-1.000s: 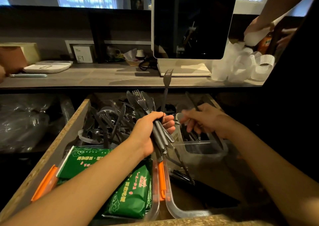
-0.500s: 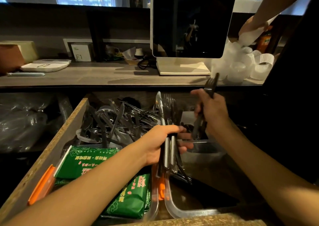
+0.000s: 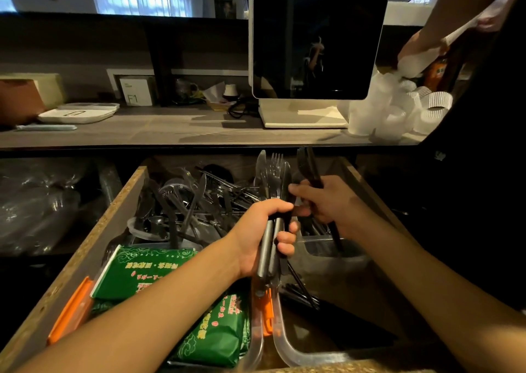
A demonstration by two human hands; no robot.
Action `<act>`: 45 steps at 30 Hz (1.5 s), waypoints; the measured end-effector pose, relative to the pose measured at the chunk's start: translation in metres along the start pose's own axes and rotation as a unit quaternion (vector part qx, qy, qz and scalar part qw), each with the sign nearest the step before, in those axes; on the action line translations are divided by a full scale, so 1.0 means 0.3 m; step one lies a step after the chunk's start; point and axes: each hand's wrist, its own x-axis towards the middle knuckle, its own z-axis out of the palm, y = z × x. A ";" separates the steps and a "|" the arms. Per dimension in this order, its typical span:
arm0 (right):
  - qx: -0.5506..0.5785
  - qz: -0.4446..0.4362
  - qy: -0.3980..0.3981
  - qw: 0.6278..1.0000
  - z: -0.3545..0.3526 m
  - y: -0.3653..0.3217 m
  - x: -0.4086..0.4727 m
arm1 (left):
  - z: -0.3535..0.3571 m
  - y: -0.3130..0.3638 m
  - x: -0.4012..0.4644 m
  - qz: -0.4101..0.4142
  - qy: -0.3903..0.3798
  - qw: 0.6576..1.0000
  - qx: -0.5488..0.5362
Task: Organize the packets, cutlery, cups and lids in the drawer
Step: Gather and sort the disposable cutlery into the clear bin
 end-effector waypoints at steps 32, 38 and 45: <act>0.079 0.070 0.006 0.994 0.011 -0.015 -0.017 | 0.007 0.020 0.003 0.012 0.048 0.999 0.016; 0.093 0.062 0.008 0.994 0.013 0.003 -0.014 | 0.010 0.012 0.009 0.027 0.028 0.999 0.017; 0.149 0.054 0.006 0.987 0.032 0.003 -0.018 | 0.008 0.012 0.013 0.086 0.035 0.996 0.003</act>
